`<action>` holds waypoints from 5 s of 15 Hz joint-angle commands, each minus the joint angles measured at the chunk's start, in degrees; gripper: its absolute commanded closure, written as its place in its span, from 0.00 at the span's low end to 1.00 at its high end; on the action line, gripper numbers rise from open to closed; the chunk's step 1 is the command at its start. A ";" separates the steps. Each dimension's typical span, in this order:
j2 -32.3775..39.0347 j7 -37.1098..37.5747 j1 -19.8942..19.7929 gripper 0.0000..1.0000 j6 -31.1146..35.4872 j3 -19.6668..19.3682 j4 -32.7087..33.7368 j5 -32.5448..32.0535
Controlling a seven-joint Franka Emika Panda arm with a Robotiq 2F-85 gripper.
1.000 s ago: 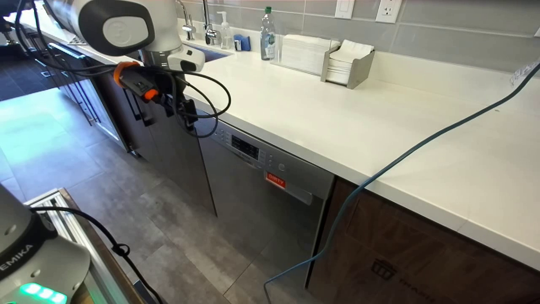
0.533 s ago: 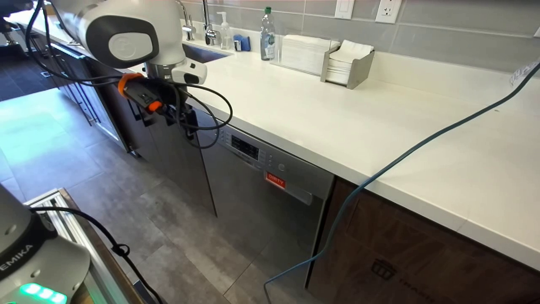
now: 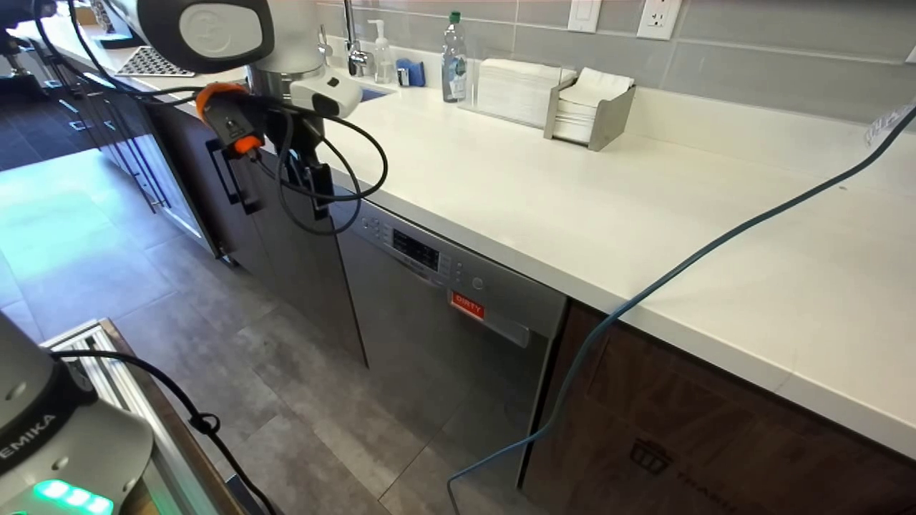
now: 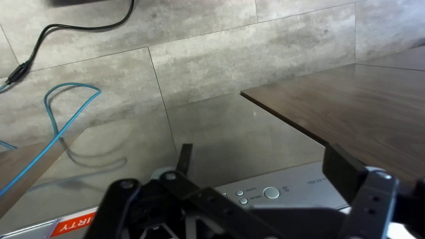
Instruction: Press the button on the oven
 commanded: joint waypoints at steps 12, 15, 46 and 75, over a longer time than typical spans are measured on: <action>-0.49 -4.70 2.05 0.00 -2.94 -1.25 0.02 6.36; -0.50 -4.74 2.06 0.00 -2.96 -1.25 0.02 6.39; 24.89 -11.92 -2.70 0.34 37.34 12.36 2.61 10.91; 35.41 4.90 -15.38 1.00 53.65 13.65 5.02 -19.67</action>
